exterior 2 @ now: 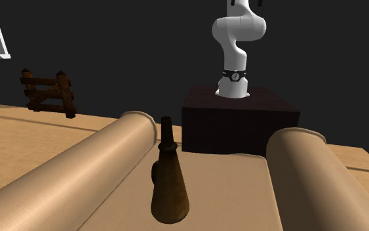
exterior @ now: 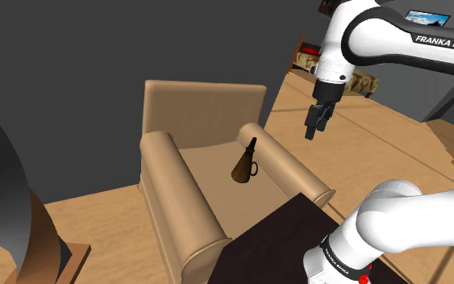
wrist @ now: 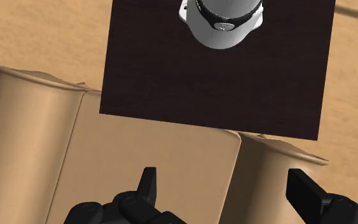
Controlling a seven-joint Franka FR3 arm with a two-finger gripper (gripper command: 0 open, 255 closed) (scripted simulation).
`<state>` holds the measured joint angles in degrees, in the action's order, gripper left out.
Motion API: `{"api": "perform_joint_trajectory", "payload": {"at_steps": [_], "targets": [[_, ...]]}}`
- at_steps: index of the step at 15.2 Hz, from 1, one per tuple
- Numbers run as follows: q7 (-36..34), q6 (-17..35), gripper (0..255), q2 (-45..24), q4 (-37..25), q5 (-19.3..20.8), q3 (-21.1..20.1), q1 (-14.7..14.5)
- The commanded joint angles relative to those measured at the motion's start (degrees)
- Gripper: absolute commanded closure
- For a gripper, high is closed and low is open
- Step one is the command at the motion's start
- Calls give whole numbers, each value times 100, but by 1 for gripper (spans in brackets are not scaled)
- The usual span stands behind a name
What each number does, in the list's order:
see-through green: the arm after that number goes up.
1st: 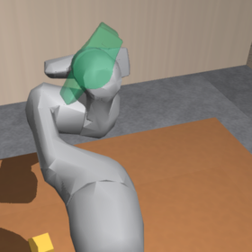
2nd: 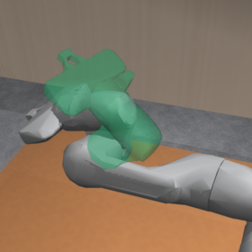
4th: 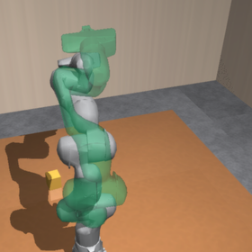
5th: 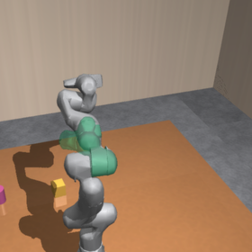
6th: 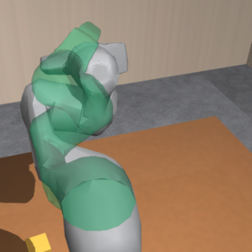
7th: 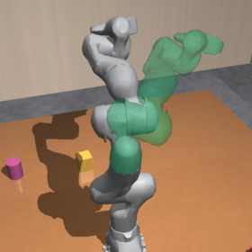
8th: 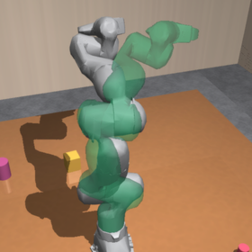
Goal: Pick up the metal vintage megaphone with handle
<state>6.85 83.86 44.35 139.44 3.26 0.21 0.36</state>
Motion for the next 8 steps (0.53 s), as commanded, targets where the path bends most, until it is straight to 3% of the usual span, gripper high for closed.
{"api": "perform_joint_trajectory", "payload": {"at_steps": [1,8], "targets": [[0,0,0,0,0,0,0,0],[338,1241,0,-1220,53,322,331,129]]}}
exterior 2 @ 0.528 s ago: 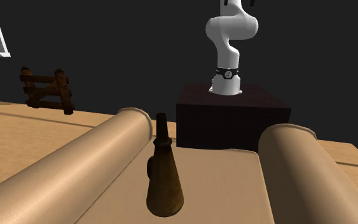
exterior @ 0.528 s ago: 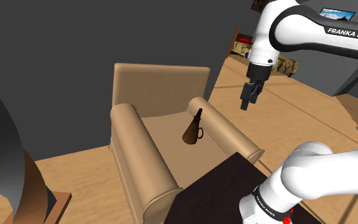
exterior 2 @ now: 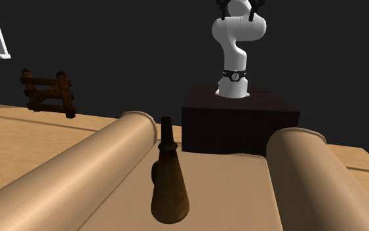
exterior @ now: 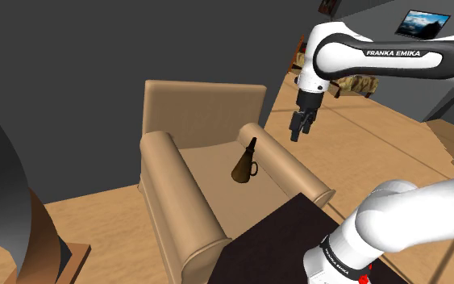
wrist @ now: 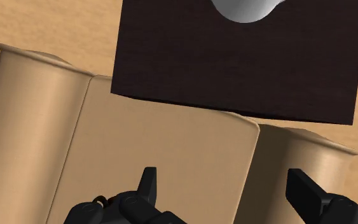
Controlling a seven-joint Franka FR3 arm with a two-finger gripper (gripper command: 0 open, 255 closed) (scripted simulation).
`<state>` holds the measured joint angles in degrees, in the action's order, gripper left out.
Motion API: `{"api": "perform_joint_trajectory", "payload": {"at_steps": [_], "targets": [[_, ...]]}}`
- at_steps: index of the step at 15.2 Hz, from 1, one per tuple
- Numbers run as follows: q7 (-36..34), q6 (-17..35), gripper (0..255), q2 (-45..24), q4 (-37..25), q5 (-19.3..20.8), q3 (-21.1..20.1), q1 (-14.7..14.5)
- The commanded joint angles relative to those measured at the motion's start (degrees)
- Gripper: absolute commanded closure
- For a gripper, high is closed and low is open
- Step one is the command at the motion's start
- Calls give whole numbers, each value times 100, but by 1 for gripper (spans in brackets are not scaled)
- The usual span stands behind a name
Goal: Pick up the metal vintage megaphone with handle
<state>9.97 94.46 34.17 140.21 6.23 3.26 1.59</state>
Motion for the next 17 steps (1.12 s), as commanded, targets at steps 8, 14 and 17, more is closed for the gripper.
{"api": "perform_joint_trajectory", "payload": {"at_steps": [8,14,17], "targets": [[374,1406,0,-1880,-452,239,351,127],[645,2095,0,-3226,-1096,257,525,217],[787,2349,0,-3907,-1516,223,581,274]]}}
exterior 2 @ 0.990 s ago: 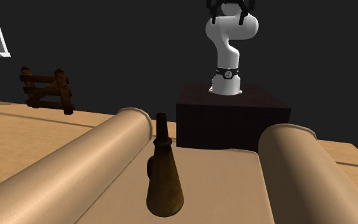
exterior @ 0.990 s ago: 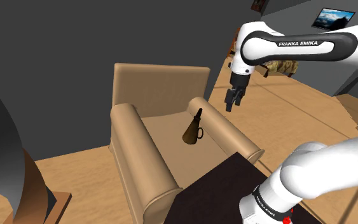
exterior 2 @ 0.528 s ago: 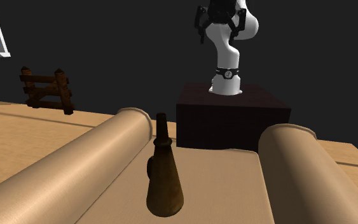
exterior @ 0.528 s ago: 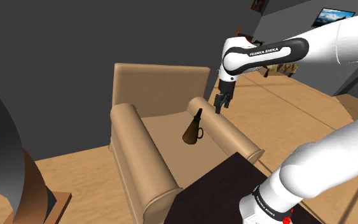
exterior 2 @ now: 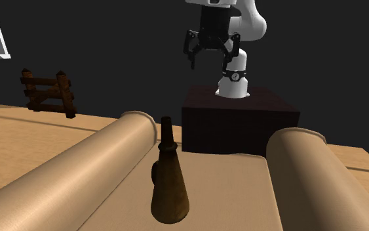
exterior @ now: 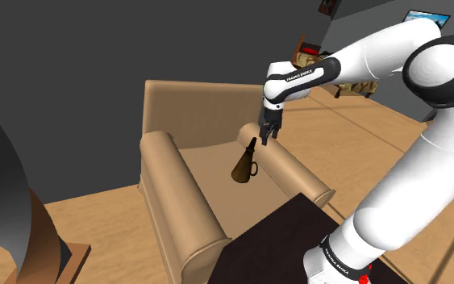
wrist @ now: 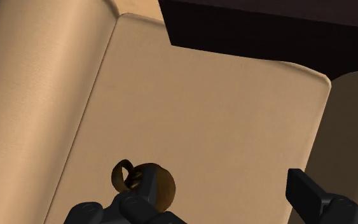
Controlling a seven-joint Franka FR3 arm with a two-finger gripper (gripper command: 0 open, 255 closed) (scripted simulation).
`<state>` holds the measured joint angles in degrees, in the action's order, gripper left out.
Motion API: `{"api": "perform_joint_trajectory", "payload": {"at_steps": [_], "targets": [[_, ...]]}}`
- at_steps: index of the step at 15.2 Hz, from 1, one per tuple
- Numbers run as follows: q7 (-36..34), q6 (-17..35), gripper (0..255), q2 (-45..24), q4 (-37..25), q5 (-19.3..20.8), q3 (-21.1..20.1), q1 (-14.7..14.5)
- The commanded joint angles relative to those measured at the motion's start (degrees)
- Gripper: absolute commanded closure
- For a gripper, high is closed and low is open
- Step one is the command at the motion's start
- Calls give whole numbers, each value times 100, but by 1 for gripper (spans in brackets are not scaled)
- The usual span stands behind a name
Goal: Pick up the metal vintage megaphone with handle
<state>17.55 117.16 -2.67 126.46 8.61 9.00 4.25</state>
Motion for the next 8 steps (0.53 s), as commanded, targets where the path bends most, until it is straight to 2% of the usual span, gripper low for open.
{"api": "perform_joint_trajectory", "payload": {"at_steps": [1,8], "targets": [[76,150,0,-450,-295,-31,21,29],[389,439,0,-2048,-1584,-170,48,222]]}}
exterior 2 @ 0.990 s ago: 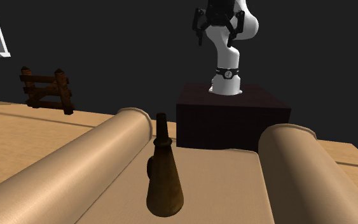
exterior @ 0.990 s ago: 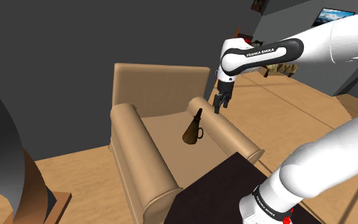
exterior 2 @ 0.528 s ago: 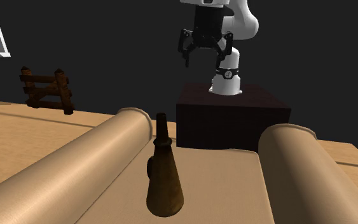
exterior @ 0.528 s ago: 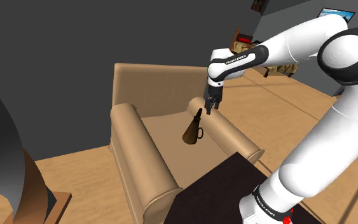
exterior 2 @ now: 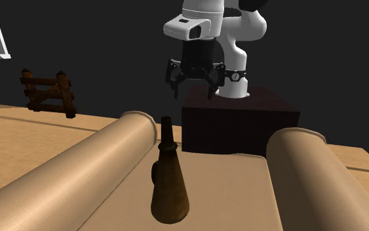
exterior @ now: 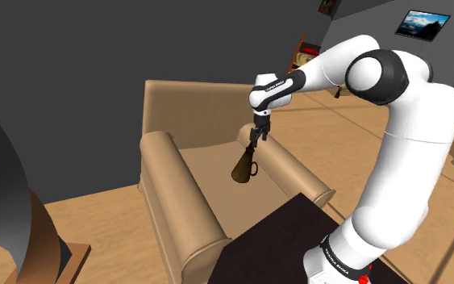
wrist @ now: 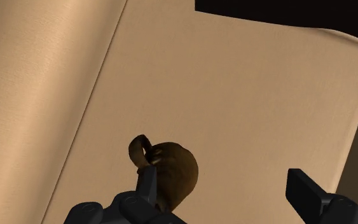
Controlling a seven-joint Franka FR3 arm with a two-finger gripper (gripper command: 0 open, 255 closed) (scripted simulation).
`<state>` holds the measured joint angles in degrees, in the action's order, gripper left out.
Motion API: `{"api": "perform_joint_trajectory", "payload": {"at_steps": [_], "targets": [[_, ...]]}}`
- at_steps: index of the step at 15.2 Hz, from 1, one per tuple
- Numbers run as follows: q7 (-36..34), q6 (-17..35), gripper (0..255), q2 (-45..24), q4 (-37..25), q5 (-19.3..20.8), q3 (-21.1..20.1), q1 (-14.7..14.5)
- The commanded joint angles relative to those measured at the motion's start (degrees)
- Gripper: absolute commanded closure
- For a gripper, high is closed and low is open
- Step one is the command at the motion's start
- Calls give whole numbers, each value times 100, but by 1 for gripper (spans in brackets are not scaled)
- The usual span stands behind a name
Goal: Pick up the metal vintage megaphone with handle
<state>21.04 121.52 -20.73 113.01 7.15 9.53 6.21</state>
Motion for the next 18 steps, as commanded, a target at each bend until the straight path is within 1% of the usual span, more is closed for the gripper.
{"api": "perform_joint_trajectory", "payload": {"at_steps": [1,6,10,18], "targets": [[81,13,0,-473,-456,-45,-8,58],[266,-52,0,-1652,-1689,-135,-41,234],[393,-264,0,-2637,-2877,-192,-75,384],[347,42,0,-3060,-2990,-211,-101,412]]}}
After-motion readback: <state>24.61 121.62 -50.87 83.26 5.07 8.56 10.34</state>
